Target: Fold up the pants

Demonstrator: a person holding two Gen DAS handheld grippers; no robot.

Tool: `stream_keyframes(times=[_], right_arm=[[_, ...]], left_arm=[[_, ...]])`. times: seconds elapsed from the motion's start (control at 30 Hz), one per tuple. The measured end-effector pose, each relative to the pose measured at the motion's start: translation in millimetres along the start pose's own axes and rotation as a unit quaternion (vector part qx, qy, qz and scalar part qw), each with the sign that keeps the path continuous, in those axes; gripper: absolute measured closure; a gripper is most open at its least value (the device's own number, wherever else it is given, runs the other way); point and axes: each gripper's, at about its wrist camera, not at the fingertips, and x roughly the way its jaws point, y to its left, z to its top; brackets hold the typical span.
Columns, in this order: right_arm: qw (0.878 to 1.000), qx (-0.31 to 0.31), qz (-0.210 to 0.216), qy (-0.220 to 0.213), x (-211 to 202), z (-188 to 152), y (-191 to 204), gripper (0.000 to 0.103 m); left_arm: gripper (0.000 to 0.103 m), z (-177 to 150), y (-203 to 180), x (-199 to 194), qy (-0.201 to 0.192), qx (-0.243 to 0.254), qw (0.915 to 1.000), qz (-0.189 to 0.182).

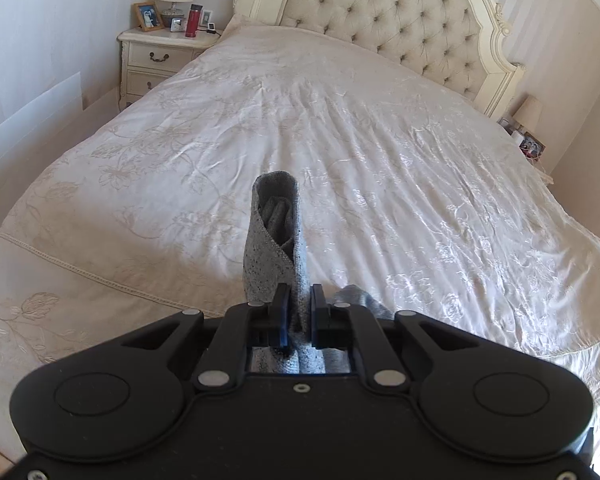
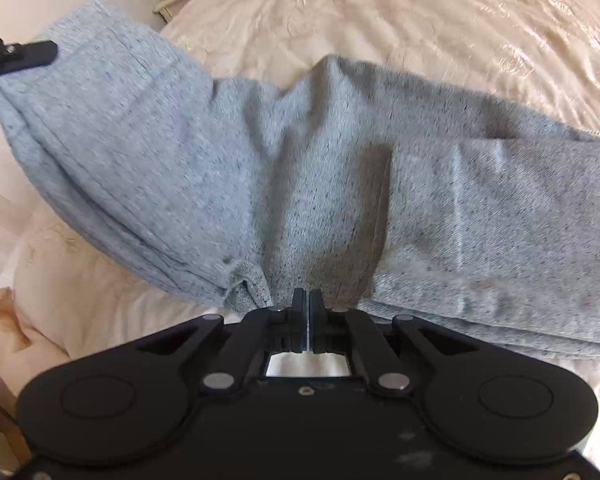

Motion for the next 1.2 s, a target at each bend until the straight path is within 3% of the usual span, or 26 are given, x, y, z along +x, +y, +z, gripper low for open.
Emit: stream_keyframes(times=[0.1, 0.3, 0.4, 0.47, 0.6, 0.7, 0.87, 1.0, 1.2], right_arm=[[1.0, 0.018, 0.006, -0.022, -23.7, 6.3, -17.5, 0.094], [0.998, 0.059, 0.014, -0.024, -38.5, 37.6, -77.8, 0.092], [0.996, 0.08, 0.032, -0.025, -41.6, 54.7, -91.4, 0.075], [0.994, 0.099, 0.042, -0.027, -38.3, 67.6, -93.3, 0.071], [0.993, 0.115, 0.019, -0.024, -29.1, 86.6, -99.5, 0.068], [0.991, 0.131, -0.001, -0.02, -18.2, 91.5, -105.0, 0.068], [0.985, 0.169, 0.015, -0.013, -16.2, 85.0, -106.9, 0.067], [0.984, 0.176, 0.025, -0.02, -16.9, 81.3, -98.0, 0.064], [0.987, 0.156, -0.017, -0.026, -23.3, 77.1, -103.4, 0.064]], left_arm=[[0.091, -8.4, -29.7, 3.7, -0.002, 0.008, 0.9999, -0.011], [0.091, -30.1, -71.0, 31.7, 0.007, 0.019, 0.9996, -0.022], [0.091, -41.2, -80.8, 46.3, 0.019, 0.027, 0.9991, -0.025], [0.09, -49.3, -86.1, 56.0, 0.046, 0.033, 0.9973, -0.046], [0.087, -67.3, -87.8, 76.6, 0.126, 0.03, 0.9876, -0.089], [0.087, -75.9, -78.7, 77.1, 0.151, 0.02, 0.9832, -0.1], [0.083, -79.7, -62.0, 73.6, 0.165, 0.019, 0.9797, -0.112], [0.083, -81.1, -76.0, 82.5, 0.172, 0.019, 0.9768, -0.126], [0.084, -82.6, -109.0, 58.5, 0.126, 0.082, 0.9817, -0.116]])
